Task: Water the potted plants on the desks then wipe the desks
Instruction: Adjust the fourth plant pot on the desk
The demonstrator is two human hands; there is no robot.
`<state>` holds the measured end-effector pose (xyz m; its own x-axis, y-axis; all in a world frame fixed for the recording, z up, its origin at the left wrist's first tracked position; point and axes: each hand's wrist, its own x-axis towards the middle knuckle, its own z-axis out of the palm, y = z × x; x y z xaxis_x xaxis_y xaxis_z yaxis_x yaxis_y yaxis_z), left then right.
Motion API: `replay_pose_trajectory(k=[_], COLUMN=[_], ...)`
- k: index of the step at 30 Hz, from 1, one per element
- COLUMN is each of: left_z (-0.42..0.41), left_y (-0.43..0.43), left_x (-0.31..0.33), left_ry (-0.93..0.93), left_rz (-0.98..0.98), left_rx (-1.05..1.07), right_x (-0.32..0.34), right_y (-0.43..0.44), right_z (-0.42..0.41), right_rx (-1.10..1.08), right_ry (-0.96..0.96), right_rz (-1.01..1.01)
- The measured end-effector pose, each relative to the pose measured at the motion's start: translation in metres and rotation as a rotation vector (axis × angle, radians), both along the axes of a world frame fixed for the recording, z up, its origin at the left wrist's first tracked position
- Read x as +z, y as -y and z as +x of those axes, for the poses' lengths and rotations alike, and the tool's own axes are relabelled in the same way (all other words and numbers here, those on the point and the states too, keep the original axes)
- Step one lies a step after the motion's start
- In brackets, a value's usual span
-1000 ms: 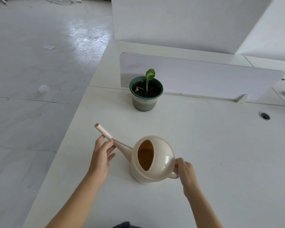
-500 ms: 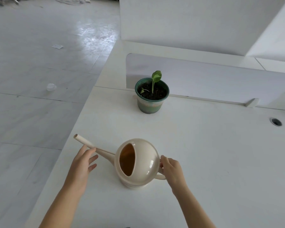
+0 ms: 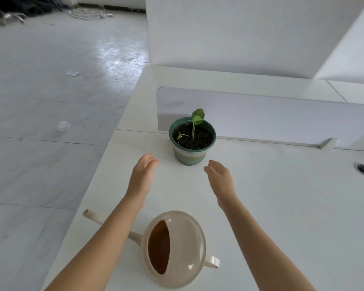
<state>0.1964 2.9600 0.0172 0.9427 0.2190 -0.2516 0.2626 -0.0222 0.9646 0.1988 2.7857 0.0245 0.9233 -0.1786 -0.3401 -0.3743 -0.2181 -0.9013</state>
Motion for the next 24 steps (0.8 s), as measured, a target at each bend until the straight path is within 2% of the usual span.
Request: replay_pose_trajectory(k=[6, 12, 18, 24], left_z=[0.079, 0.127, 0.129, 0.109], left_y=[0.021, 0.037, 0.043, 0.048], left_x=[-0.024, -0.04, -0.059, -0.068], left_ry=[-0.073, 0.003, 0.073, 0.042], left_rz=[-0.172, -0.241, -0.264, -0.25], left_rx=[-0.053, -0.102, -0.088, -0.153], right_x=[-0.019, -0.042, -0.056, -0.045], right_y=[0.002, -0.003, -0.013, 0.009], right_z=[0.049, 0.082, 0.095, 0.12], right_rx=[-0.073, -0.09, -0.081, -0.029], right_ry=[-0.009, 0.099, 0.17, 0.14], right_rz=[0.052, 0.071, 0.153, 0.188])
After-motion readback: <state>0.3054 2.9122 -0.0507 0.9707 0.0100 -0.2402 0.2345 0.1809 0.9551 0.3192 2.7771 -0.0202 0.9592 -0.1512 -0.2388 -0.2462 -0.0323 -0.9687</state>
